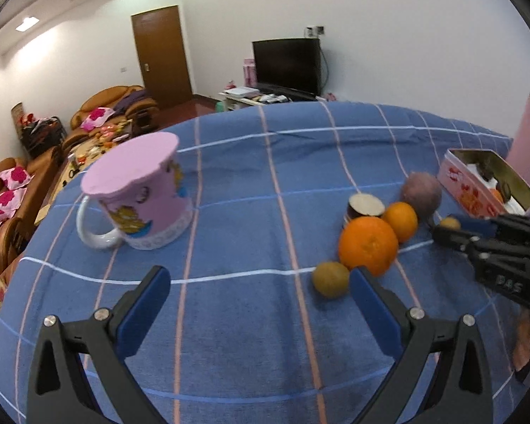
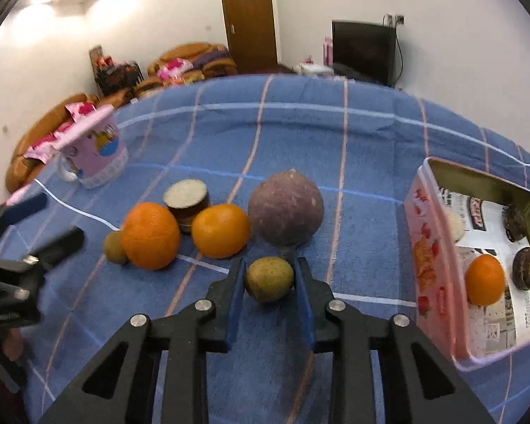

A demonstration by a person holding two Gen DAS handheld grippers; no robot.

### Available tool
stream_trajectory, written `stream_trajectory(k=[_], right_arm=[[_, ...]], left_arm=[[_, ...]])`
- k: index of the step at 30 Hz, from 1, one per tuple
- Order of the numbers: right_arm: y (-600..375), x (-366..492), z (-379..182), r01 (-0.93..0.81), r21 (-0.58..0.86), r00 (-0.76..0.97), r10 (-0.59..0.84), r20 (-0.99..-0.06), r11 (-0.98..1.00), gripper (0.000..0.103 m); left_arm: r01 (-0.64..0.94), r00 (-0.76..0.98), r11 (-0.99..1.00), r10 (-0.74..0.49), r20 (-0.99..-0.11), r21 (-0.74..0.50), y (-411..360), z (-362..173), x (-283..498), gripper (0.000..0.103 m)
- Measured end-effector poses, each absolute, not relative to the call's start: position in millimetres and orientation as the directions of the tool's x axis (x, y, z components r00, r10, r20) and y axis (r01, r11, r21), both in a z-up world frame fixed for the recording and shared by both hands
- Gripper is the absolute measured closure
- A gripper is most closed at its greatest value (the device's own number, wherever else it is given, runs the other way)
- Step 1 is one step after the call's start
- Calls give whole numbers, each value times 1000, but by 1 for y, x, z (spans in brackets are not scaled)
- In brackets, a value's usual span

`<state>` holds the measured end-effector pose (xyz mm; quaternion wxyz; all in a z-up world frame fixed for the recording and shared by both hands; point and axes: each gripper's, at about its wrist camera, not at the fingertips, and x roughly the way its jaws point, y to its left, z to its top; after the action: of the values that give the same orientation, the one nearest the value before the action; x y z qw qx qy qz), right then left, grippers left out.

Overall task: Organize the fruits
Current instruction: 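Grasp a small yellow-green fruit with the right tool while the left tool grasps another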

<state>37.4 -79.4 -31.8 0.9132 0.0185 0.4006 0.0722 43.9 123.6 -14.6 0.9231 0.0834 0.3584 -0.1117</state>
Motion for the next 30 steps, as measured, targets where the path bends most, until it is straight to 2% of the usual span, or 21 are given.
stream_trajectory(k=[4,7,9,10,12,14,18,19,20,21,25,30], right_arm=[[-85,13,-21,-134,74,712,148,-687,988,74],[-88,4,-19,-142,90,718,165,-677,986,74],[-90,3,-19,-145,105,714,177,-678,984,74],[-90,4,-20,-143,111,712,180,-679,983,74],[-90,7,-21,-142,117,710,184,-680,983,74],[-91,8,-22,-143,125,706,190,-682,982,74],[-91,10,-24,-140,136,700,195,-687,981,74],[-91,9,-24,-138,137,701,194,-686,981,74],[-91,9,-24,-136,138,703,194,-685,981,74],[-91,9,-24,-135,138,703,193,-684,981,74],[-93,8,-23,-130,139,711,190,-677,982,74],[-97,0,-15,-125,141,759,186,-624,982,74]], left_arm=[[312,695,947,-174,-698,75,112,-19,47,8],[341,686,932,-160,-710,120,100,-25,46,8],[356,680,922,-145,-719,151,91,-30,45,12],[362,675,919,-143,-724,156,88,-31,46,18],[365,664,918,-139,-735,157,87,-34,49,20],[377,648,913,-139,-749,158,84,-37,51,30],[400,625,905,-156,-765,143,79,-40,52,41],[411,616,902,-172,-769,128,80,-40,53,50],[422,608,900,-191,-770,110,79,-40,52,63],[423,609,899,-190,-770,112,77,-40,52,71],[369,669,905,-100,-736,212,69,-37,45,73],[244,770,952,-74,-633,185,84,-15,37,73]])
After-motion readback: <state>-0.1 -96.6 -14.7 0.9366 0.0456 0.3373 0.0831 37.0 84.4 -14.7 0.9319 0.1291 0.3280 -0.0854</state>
